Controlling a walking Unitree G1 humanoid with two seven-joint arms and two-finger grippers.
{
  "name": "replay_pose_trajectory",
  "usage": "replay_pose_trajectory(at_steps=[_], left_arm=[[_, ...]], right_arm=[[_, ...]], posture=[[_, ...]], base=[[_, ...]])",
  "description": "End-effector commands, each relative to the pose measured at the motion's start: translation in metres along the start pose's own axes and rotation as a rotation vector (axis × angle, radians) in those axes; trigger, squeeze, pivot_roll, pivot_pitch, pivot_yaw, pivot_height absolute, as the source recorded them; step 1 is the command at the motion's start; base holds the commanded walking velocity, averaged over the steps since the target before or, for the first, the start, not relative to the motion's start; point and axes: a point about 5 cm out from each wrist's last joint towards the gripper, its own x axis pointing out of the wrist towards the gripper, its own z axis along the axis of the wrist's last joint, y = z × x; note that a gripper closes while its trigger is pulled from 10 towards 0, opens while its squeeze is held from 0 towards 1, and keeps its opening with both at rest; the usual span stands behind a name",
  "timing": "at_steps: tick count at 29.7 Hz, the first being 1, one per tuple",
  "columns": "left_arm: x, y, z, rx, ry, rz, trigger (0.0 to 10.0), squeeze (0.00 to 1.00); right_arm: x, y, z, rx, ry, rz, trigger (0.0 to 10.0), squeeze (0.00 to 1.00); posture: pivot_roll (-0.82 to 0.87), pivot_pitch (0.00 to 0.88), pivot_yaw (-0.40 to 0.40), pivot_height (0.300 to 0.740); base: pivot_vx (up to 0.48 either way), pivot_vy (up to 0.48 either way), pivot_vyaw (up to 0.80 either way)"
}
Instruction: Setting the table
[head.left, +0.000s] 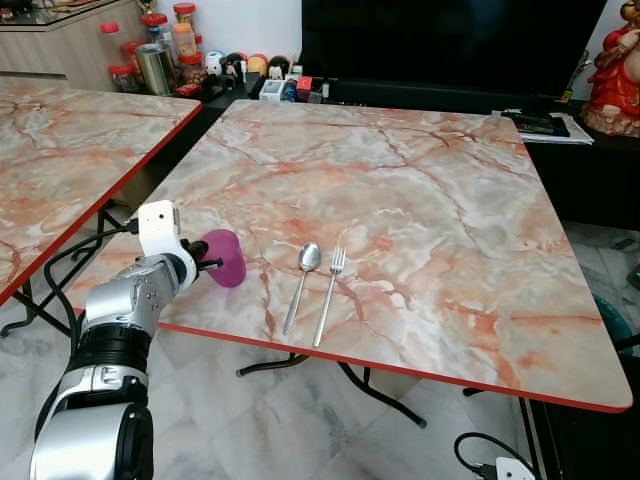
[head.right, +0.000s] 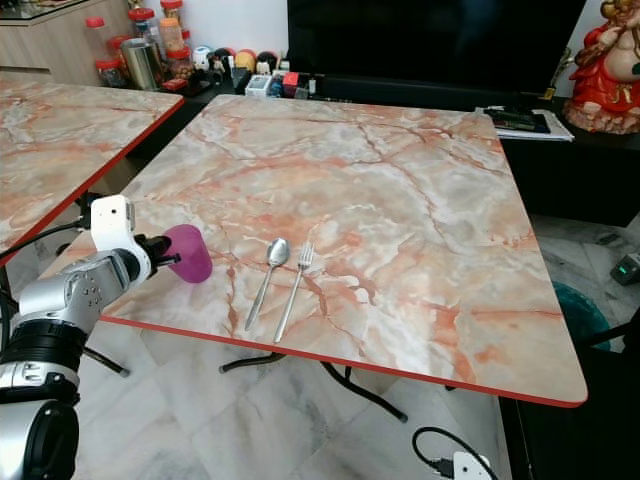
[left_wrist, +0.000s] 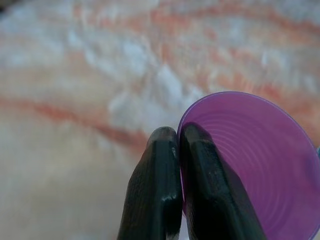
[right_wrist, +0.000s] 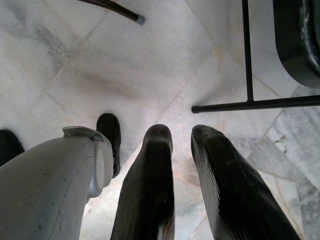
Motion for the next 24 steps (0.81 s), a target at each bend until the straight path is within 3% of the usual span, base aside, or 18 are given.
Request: replay_pose_trajectory(at_steps=[1, 2, 3, 5, 6, 8, 9, 12, 15, 17, 19, 20, 21, 24], left_arm=[[-0.003, 0.000, 0.009, 0.018, -0.063, 0.002, 0.0, 0.00], [-0.005, 0.003, 0.014, 0.002, -0.117, 0.007, 0.0, 0.00], [-0.007, 0.004, 0.017, -0.004, -0.153, 0.013, 2.7, 0.00], [-0.010, 0.007, 0.022, -0.010, -0.195, 0.023, 2.7, 0.00], [-0.013, 0.012, 0.027, -0.007, -0.239, 0.046, 10.0, 0.00], [-0.018, 0.023, 0.032, 0.043, -0.287, 0.104, 10.0, 0.00], [-0.024, 0.039, 0.033, 0.118, -0.300, 0.193, 10.0, 0.00], [-0.032, 0.059, 0.034, 0.186, -0.306, 0.297, 10.0, 0.00], [-0.048, 0.086, 0.041, 0.362, -0.361, 0.459, 10.0, 0.00], [-0.060, 0.106, 0.041, 0.455, -0.348, 0.588, 10.0, 0.00], [-0.060, 0.106, 0.041, 0.455, -0.348, 0.588, 10.0, 0.00], [-0.072, 0.131, 0.034, 0.521, -0.292, 0.728, 10.0, 0.00], [-0.076, 0.139, 0.031, 0.544, -0.269, 0.776, 10.0, 0.00], [-0.080, 0.145, 0.028, 0.567, -0.258, 0.810, 10.0, 0.00]], right_arm=[[0.000, -0.001, 0.003, 0.021, -0.011, -0.007, 10.0, 0.00], [0.000, -0.001, 0.003, 0.021, -0.011, -0.008, 10.0, 0.00], [0.000, -0.001, 0.003, 0.021, -0.011, -0.008, 10.0, 0.00], [0.000, -0.001, 0.002, 0.021, -0.012, -0.009, 10.0, 0.00], [0.000, -0.001, 0.002, 0.022, -0.013, -0.010, 10.0, 0.00], [0.000, -0.002, 0.003, 0.023, -0.013, -0.011, 10.0, 0.00], [0.000, -0.002, 0.002, 0.024, -0.014, -0.012, 10.0, 0.00], [0.000, -0.001, 0.002, 0.025, -0.014, -0.012, 10.0, 0.00], [0.000, -0.001, 0.002, 0.025, -0.014, -0.012, 10.0, 0.00], [0.000, -0.001, 0.002, 0.022, -0.013, -0.012, 10.0, 0.00], [0.000, -0.001, 0.002, 0.022, -0.013, -0.012, 10.0, 0.00], [0.000, -0.001, 0.002, 0.021, -0.012, -0.011, 10.0, 0.00], [0.000, -0.001, 0.002, 0.020, -0.012, -0.011, 10.0, 0.00], [0.000, -0.001, 0.002, 0.020, -0.012, -0.010, 10.0, 0.00]], posture=[[0.05, 0.000, -0.007, 0.732], [0.05, 0.000, -0.007, 0.732], [0.05, 0.000, -0.010, 0.732], [0.05, 0.000, -0.010, 0.732], [0.05, 0.000, -0.010, 0.732], [0.05, 0.000, -0.012, 0.732], [0.05, 0.000, -0.011, 0.732], [0.05, 0.000, -0.009, 0.732], [0.06, 0.000, -0.012, 0.732], [0.07, 0.000, -0.013, 0.732], [0.07, 0.000, -0.013, 0.732], [0.07, 0.000, -0.013, 0.732], [0.07, 0.000, -0.013, 0.732], [0.07, 0.000, -0.013, 0.732]], base=[[0.000, 0.000, 0.00], [0.000, 0.000, 0.00], [0.000, 0.000, 0.00], [0.000, 0.000, 0.00], [0.000, 0.000, 0.00], [0.000, 0.000, 0.00], [0.000, 0.000, 0.00], [0.000, 0.000, 0.00], [0.000, 0.000, 0.00], [0.000, 0.000, 0.00], [0.000, 0.000, 0.00], [0.000, 0.000, 0.00], [0.000, 0.000, 0.00], [0.000, 0.000, 0.00]])
